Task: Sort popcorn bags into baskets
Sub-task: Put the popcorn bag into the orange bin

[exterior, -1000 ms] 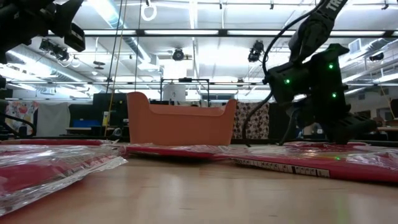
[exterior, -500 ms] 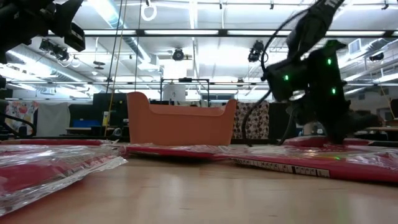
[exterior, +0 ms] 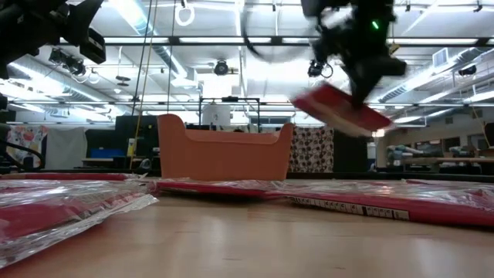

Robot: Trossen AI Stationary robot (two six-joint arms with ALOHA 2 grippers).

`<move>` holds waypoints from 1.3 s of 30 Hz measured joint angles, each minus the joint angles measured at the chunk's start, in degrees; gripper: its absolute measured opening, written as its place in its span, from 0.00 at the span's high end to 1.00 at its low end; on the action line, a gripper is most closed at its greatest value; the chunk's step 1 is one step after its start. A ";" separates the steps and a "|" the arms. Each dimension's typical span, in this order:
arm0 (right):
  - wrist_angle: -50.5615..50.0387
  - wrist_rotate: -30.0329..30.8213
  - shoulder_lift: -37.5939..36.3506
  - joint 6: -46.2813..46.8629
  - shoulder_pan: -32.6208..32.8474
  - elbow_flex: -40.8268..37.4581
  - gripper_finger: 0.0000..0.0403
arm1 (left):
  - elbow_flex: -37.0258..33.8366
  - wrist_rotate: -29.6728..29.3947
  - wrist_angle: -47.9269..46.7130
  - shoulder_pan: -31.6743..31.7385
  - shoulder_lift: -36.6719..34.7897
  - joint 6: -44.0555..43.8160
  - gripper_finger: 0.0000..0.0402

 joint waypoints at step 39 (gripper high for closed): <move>18.66 5.70 32.11 -36.34 -9.10 39.94 0.66 | 0.00 0.00 -0.28 0.07 0.00 -4.57 0.71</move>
